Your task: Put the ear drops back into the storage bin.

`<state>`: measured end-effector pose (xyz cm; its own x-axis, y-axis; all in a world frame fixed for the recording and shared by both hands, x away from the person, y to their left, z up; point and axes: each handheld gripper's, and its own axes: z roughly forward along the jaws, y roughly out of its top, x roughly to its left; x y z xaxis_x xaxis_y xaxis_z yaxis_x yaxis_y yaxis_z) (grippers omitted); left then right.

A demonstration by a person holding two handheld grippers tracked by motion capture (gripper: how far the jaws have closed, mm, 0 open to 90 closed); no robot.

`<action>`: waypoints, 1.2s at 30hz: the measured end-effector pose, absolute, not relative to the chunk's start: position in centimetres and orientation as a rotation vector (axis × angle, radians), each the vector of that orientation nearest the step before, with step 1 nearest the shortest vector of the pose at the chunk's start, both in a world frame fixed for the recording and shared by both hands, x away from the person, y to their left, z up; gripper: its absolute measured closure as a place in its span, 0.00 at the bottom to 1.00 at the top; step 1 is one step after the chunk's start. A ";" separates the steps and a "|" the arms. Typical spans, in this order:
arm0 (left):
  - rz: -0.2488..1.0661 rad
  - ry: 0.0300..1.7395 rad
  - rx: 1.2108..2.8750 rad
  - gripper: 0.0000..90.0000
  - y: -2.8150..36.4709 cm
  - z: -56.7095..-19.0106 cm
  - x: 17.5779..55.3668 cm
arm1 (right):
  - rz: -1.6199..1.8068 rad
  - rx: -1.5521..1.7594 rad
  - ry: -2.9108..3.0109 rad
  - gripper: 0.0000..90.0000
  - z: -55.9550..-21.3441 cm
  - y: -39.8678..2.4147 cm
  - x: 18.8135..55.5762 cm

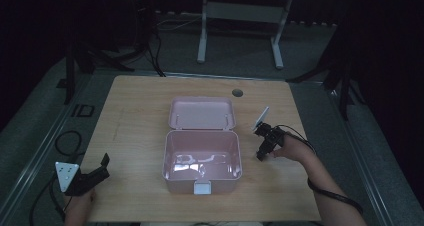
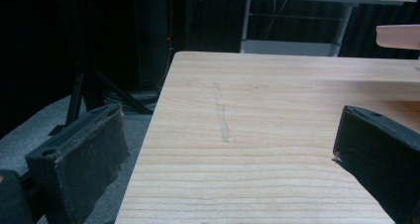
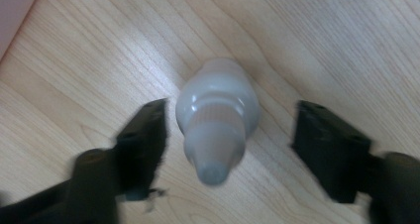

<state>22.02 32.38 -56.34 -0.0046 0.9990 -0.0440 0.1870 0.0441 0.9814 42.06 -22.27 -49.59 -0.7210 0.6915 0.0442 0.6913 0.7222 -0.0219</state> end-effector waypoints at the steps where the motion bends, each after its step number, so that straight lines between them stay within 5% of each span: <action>1: 1.082 1.367 1.312 0.01 32.4 -56.3 22.0 | 0.002 -1.151 -2.872 0.41 -49.7 -22.2 42.1; 10: 1.081 1.368 1.312 0.01 32.4 -56.3 22.0 | 0.053 -1.108 -2.881 0.64 -50.5 -21.0 42.3; 36: 1.083 1.374 1.312 0.01 32.4 -56.3 22.1 | 0.044 -0.704 -3.064 0.66 -48.2 -21.7 40.0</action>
